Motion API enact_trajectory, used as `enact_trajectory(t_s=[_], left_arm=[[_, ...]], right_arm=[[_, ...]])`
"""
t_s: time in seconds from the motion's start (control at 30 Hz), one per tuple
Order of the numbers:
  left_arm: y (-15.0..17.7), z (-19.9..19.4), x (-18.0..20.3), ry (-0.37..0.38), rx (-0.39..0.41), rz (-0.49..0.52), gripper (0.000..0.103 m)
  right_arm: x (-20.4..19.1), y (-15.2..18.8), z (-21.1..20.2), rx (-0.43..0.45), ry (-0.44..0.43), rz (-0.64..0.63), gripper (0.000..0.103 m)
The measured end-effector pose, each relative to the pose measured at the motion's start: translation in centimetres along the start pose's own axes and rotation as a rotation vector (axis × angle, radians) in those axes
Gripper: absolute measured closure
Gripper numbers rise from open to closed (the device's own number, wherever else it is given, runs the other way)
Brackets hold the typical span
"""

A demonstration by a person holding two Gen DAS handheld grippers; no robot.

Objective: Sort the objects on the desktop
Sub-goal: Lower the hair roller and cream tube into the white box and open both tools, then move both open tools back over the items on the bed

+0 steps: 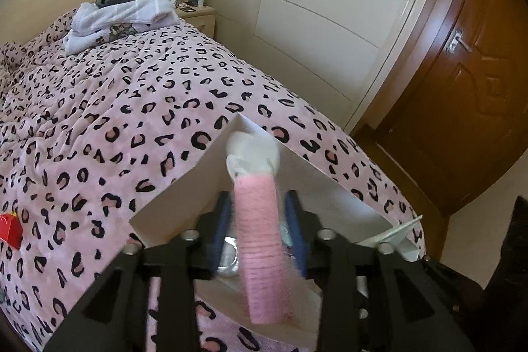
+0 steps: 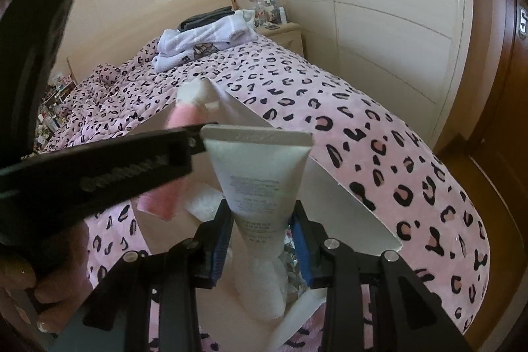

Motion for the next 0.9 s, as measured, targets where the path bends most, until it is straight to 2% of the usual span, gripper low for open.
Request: enact_trajectory(t_s=[0.2, 0.37, 0.53, 0.73, 0.9], left_arm=[[-0.8, -1.4, -0.9, -0.004, 0.021, -0.021, 0.053], [-0.9, -3.0, -1.8, -0.016, 0.034, -0.029, 0.053], [-0.6, -5.3, -3.4, -0.044, 0.046, -0.041, 0.053], [0.8, -10.6, -6.3, -0.116, 0.077, -0.051, 0.053], [2.7, -15.9, -8.7, -0.196, 0.106, -0.054, 0.053]], right_arm=[[-0.2, -0.3, 0.3, -0.030, -0.003, 0.030, 0.067], [-0.4, -0.9, 0.0, -0.022, -0.009, 0.038, 0.059], [-0.9, -1.8, -1.0, 0.005, -0.017, 0.042, 0.059], [-2.3, -2.9, -5.0, 0.061, -0.059, 0.067, 0.059], [-5.9, -2.0, -8.7, 0.086, -0.113, 0.027, 0.059]])
Point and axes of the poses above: each gripper's, at about its wrist camera, not at the fingertips, and z roughly the way its jaws point, x to its right, y to its underside, the point moved 5 cm from there along z, roughly the way its jaws point, and after that the axes turned 14 degrees about x, right-handed, at the moved point
